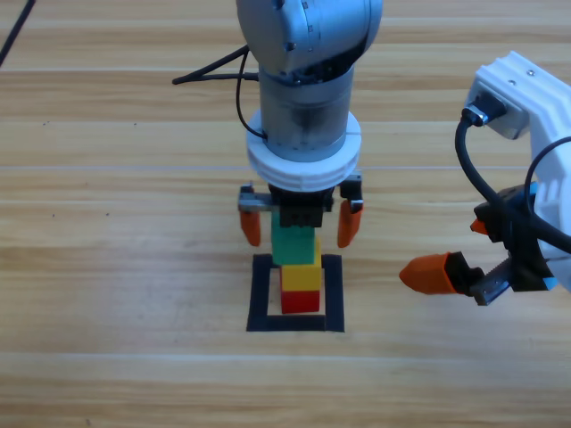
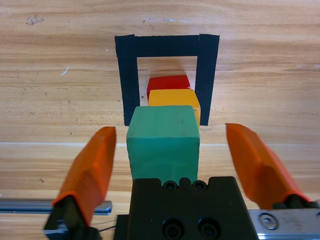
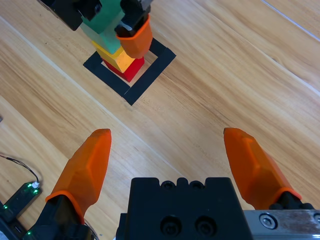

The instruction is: Stack the blocks in the rectangular block: red at the bottom, yellow in the middle, green on top

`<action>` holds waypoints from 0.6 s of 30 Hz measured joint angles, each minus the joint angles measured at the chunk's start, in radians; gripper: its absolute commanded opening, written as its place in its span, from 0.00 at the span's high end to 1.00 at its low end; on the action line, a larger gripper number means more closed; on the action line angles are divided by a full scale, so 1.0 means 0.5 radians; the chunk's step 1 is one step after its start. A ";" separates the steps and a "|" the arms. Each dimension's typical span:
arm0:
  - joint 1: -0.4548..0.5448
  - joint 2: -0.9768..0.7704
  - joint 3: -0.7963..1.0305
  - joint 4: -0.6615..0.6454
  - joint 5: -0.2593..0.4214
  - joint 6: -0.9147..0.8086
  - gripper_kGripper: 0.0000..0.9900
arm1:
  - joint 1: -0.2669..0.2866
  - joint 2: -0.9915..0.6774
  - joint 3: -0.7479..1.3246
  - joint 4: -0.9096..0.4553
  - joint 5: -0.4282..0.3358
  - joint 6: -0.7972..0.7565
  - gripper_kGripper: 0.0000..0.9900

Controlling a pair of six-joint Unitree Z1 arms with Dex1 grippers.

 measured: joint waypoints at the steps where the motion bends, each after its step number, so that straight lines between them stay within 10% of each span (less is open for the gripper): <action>1: 0.000 0.000 0.000 0.000 0.004 0.000 0.00 | 0.000 0.000 0.000 0.000 0.000 -0.008 0.00; 18: -0.004 -0.117 -0.045 0.000 0.172 0.001 0.00 | 0.000 -0.181 -0.016 0.133 0.050 -0.157 0.00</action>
